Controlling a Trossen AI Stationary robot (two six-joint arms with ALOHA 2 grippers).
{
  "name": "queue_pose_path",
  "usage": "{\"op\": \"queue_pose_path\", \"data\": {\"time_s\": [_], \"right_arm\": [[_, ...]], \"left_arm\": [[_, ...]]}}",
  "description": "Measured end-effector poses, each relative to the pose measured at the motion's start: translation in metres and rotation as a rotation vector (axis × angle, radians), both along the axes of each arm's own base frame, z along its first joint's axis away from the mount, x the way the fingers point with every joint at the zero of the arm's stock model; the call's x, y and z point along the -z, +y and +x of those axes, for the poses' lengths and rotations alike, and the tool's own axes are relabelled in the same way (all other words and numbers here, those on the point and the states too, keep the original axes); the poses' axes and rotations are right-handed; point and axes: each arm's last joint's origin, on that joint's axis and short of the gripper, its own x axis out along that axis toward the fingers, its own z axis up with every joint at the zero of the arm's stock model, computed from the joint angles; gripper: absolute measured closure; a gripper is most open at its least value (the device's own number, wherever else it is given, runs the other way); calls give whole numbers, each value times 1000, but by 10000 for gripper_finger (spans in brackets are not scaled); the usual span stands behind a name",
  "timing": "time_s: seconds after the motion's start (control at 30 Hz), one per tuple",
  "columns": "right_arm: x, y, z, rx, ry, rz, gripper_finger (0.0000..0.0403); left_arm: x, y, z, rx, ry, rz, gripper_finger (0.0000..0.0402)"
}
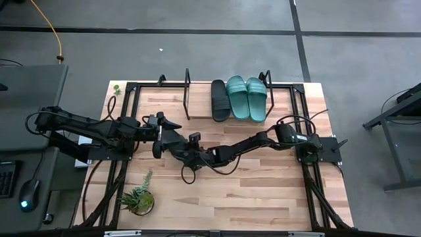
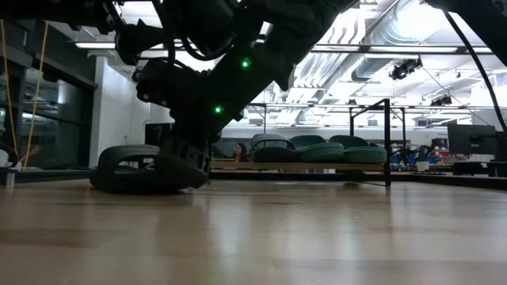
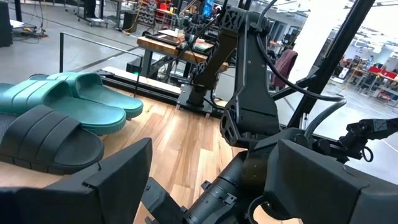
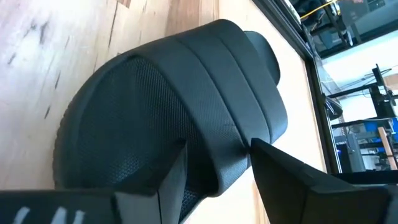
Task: Pick and place slides into the shelf
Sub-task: Put the black slide on the shelf
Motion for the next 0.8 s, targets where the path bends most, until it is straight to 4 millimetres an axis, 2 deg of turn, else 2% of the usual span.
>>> {"op": "queue_pose_path", "data": {"time_s": [0.27,0.8], "right_arm": [[0,-3,1,19,-19,34,254],[0,-4,1,-10,-16,66,383]], "left_arm": [[0,0,0,0,0,0,73],[0,0,0,0,0,0,73]]}}
